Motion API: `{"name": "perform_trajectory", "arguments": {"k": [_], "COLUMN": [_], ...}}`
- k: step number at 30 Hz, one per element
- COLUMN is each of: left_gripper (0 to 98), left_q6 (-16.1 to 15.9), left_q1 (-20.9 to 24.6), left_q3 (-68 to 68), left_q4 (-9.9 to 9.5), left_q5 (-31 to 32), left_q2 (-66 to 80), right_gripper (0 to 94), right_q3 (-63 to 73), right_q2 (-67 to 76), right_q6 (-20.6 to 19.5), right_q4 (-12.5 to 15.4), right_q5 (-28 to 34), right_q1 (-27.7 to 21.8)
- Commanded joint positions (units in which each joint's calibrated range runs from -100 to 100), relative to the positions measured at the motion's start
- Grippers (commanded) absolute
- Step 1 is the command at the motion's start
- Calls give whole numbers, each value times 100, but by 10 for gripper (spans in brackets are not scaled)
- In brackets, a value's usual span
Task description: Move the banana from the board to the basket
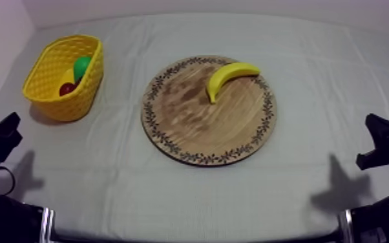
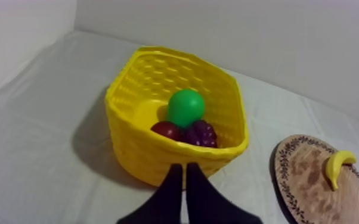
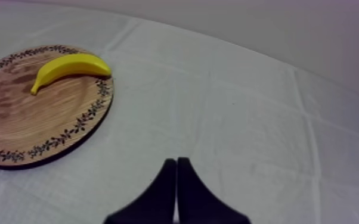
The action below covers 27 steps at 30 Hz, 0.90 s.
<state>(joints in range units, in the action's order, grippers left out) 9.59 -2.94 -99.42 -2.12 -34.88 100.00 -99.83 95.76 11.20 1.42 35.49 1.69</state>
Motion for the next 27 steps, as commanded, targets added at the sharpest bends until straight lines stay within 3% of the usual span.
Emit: {"name": "perform_trajectory", "arguments": {"k": [1, 6, 13, 18, 20, 27], "left_gripper": [0, 0, 0, 0, 0, 0], "left_q6": [0, -11, -31, -853, -1021, -725], "left_q1": [1, -40, -496, -708, -889, -1131], "left_q3": [-2, -2, -2, 54, 98, 202], "left_q4": [0, 0, 0, 6, 13, 22], "left_q5": [3, 3, 3, -171, -307, -537], "left_q2": [0, 0, 0, 0, 0, -18], "right_gripper": [2, 2, 2, 2, 2, 2], "right_q3": [-5, -5, -5, -5, -5, -5], "right_q2": [0, 0, 0, 0, 0, 0], "right_q6": [1, 1, 2, 1, 3, 1], "right_q4": [2, 2, 2, 2, 2, 2], "right_q5": [-1, -1, -1, -1, -1, -1], "right_q1": [0, 0, 0, 0, 0, 0]}}
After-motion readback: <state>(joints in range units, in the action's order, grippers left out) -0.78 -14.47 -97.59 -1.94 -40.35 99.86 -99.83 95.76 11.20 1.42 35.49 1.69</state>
